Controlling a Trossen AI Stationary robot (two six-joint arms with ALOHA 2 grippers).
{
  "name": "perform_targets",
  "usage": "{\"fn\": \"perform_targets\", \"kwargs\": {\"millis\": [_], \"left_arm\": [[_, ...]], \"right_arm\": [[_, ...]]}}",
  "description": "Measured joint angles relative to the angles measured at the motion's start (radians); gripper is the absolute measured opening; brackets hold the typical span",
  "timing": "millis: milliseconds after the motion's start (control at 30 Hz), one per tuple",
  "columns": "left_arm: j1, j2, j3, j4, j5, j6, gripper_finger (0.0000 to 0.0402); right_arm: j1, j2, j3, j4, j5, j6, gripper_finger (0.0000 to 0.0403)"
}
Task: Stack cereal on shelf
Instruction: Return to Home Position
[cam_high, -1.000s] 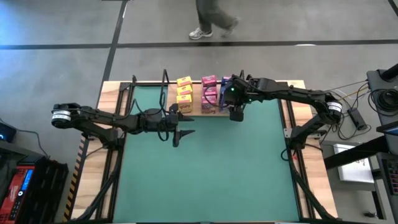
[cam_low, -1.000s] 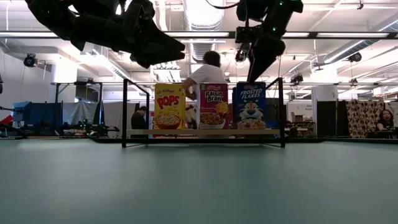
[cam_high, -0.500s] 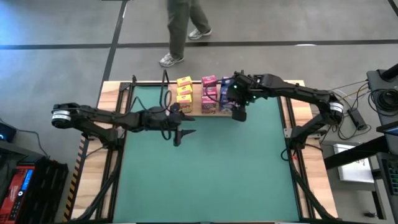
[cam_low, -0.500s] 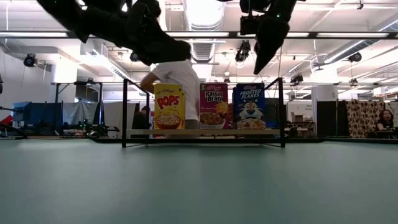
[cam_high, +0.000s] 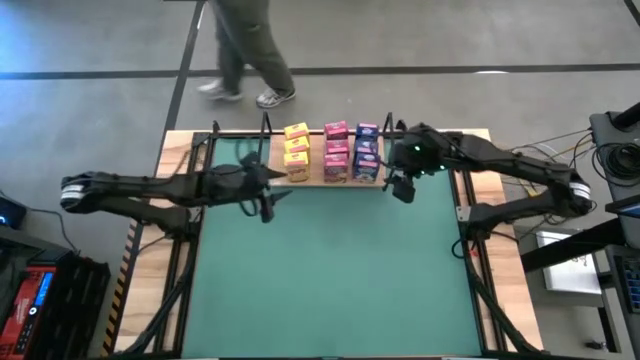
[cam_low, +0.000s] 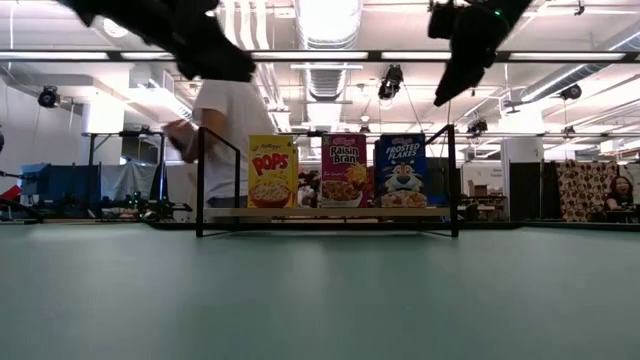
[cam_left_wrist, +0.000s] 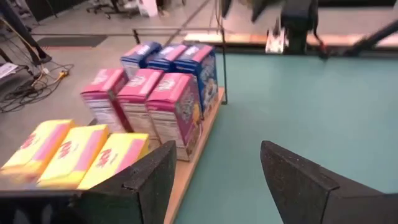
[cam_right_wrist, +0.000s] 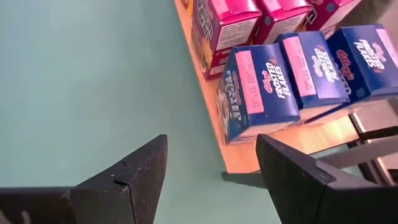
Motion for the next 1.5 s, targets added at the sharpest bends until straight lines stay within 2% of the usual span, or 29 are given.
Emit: {"fn": "perform_targets", "kwargs": {"millis": [133, 267, 400, 700, 833, 967, 1133, 1333, 1500], "left_arm": [[0.0, -0.171, -0.093, -0.003, -0.001, -0.036, 0.0217], [0.0, -0.341, -0.18, 0.001, -0.002, -0.073, 0.0217], [0.0, -0.49, -0.274, 0.022, -0.003, -0.083, 0.0217], [0.0, -0.74, -0.531, 0.178, -0.003, -0.129, 0.0217], [0.0, -0.815, -0.636, 0.259, -0.003, -0.144, 0.0217], [0.0, -0.871, -0.699, 0.263, -0.003, -0.163, 0.0217], [0.0, -0.894, -0.698, 0.196, -0.029, -0.185, 0.0217], [0.0, -0.893, -0.698, 0.194, -0.049, -0.168, 0.0217], [0.0, -0.891, -0.698, 0.189, -0.049, -0.174, 0.0217]], "right_arm": [[0.0, -0.108, -0.135, 0.099, -0.01, 0.049, 0.0235], [0.0, -0.207, -0.25, 0.185, -0.053, 0.107, 0.0235], [0.005, -0.305, -0.39, 0.344, -0.11, 0.184, 0.0235], [0.034, -0.441, -0.678, 0.644, -0.133, 0.291, 0.0235], [0.038, -0.467, -0.773, 0.76, -0.133, 0.335, 0.0235], [0.04, -0.475, -0.871, 0.9, -0.144, 0.379, 0.0235], [0.04, -0.474, -0.986, 1.078, -0.151, 0.427, 0.0235], [0.04, -0.474, -1.097, 1.236, -0.15, 0.448, 0.0235], [0.04, -0.471, -1.099, 1.246, -0.15, 0.447, 0.0235]]}}
